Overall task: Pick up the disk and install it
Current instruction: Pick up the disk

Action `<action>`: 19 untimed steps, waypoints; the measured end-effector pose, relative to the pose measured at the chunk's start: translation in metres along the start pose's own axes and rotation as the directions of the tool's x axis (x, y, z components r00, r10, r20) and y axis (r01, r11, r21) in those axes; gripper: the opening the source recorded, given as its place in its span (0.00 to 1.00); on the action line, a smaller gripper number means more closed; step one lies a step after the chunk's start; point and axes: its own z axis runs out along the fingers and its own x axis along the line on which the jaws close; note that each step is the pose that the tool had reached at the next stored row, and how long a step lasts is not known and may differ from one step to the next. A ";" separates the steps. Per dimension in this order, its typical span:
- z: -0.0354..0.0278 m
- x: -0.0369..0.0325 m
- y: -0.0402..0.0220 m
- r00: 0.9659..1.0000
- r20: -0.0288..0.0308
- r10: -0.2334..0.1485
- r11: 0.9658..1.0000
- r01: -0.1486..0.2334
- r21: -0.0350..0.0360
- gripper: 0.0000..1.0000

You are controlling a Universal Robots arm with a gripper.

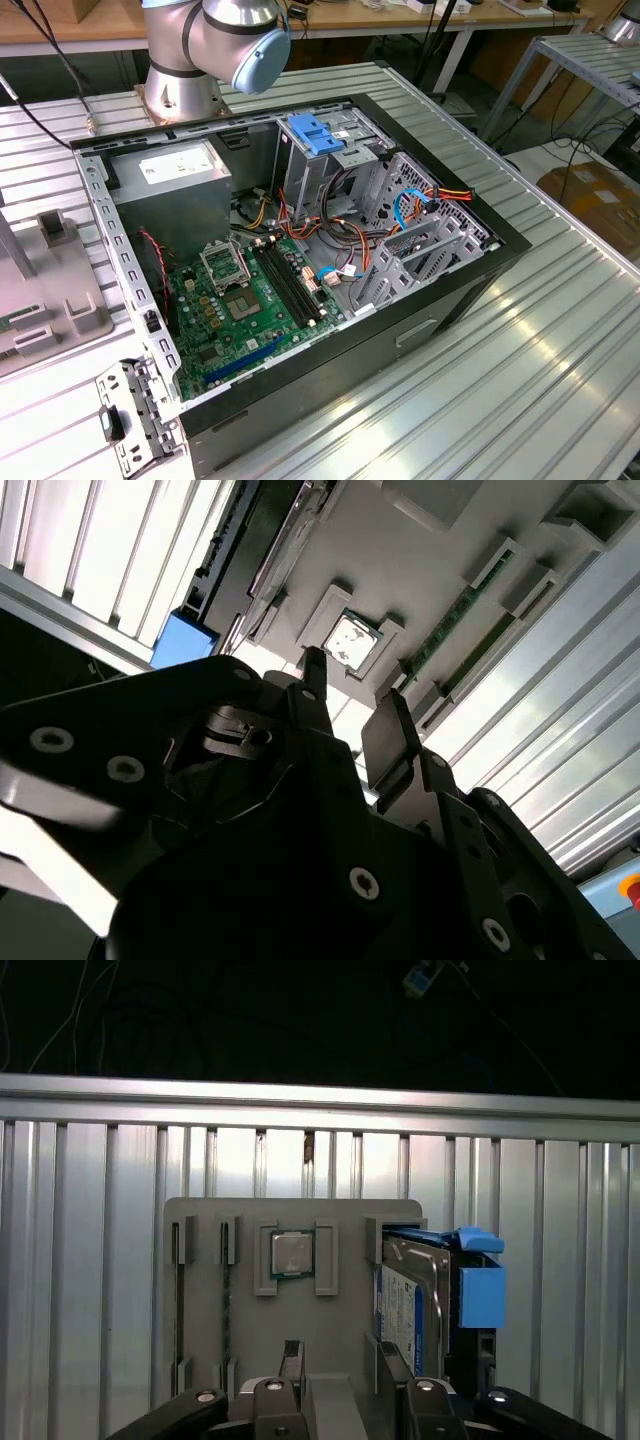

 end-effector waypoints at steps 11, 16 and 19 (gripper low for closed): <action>0.0006 -0.0035 -0.0001 1.000 0.001 0.000 1.000 0.000 0.000 0.50; 0.0013 -0.0094 -0.0002 1.000 0.001 0.000 1.000 0.000 0.000 0.50; 0.0018 -0.0120 -0.0003 1.000 0.002 0.000 1.000 0.000 0.000 0.50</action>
